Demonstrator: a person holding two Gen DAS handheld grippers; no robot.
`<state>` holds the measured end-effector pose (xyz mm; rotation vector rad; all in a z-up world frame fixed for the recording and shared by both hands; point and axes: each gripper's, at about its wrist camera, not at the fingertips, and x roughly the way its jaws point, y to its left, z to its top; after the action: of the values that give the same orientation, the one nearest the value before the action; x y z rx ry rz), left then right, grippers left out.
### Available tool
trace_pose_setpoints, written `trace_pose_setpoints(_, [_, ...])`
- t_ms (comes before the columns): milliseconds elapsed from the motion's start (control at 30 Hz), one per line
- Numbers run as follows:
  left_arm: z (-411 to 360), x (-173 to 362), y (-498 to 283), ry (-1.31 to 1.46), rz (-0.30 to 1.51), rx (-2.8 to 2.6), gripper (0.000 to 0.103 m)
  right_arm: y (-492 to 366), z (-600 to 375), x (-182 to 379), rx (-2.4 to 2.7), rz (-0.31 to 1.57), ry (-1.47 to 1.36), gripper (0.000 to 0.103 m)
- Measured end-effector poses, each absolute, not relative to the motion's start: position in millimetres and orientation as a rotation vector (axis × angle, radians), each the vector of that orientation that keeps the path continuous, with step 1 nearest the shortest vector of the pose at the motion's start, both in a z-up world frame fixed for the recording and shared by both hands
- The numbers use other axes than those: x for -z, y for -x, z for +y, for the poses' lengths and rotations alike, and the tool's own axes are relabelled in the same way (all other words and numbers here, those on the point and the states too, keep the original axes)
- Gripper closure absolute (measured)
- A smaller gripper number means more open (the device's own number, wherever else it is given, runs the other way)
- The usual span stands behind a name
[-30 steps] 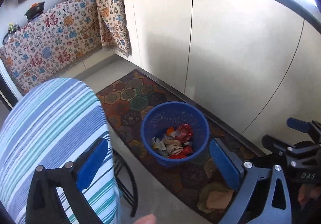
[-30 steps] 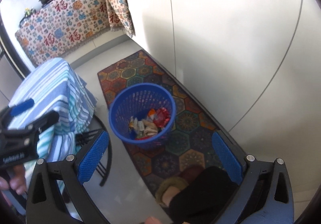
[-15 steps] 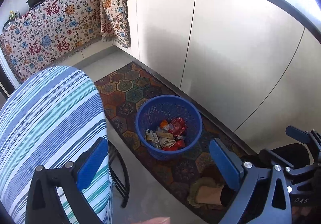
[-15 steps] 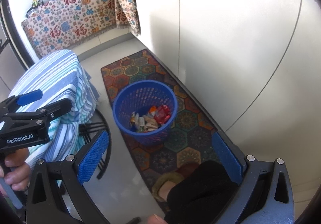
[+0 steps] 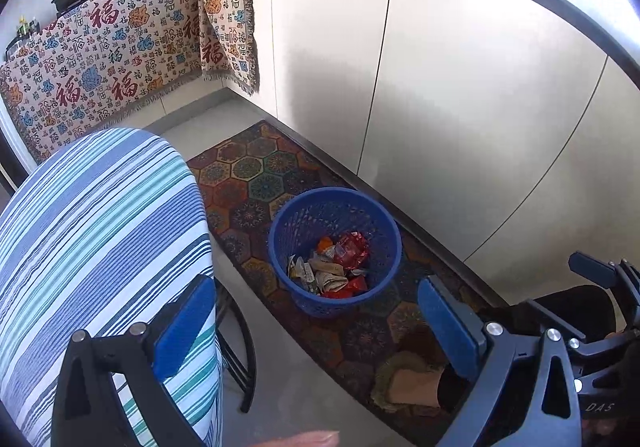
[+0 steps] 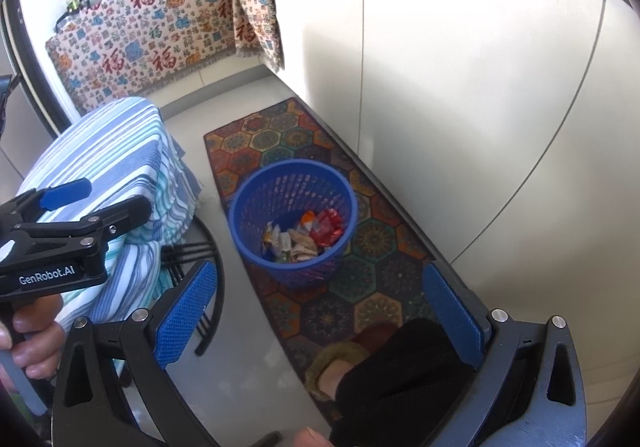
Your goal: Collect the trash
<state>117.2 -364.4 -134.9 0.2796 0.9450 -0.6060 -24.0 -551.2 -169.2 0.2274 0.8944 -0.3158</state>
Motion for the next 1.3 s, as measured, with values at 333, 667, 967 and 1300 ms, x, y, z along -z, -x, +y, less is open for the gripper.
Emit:
trace_pose_setpoints(333, [-364.7,133.9,-118.2,-0.278,0.948,0.605,0.000,25.2,-548.3,168.6,0.317,0.893,-0.226,0.000])
trace_pose_setpoints(667, [-364.5,134.0,-119.8,-0.276,0.954,0.611,0.000,23.3,-547.0,167.8,0.312,0.897,-0.224,0.000])
trace_pose_setpoints(967, [-365.5,136.9,-121.0,-0.274,0.962,0.610,0.000,20.4,-546.8,168.2,0.307,0.902,-0.223,0.000])
trace_pose_setpoints(1300, [-365.9,138.3,-120.6,-0.274,0.967,0.606,0.000,18.7,-543.9,169.6,0.300,0.905,-0.224,0.000])
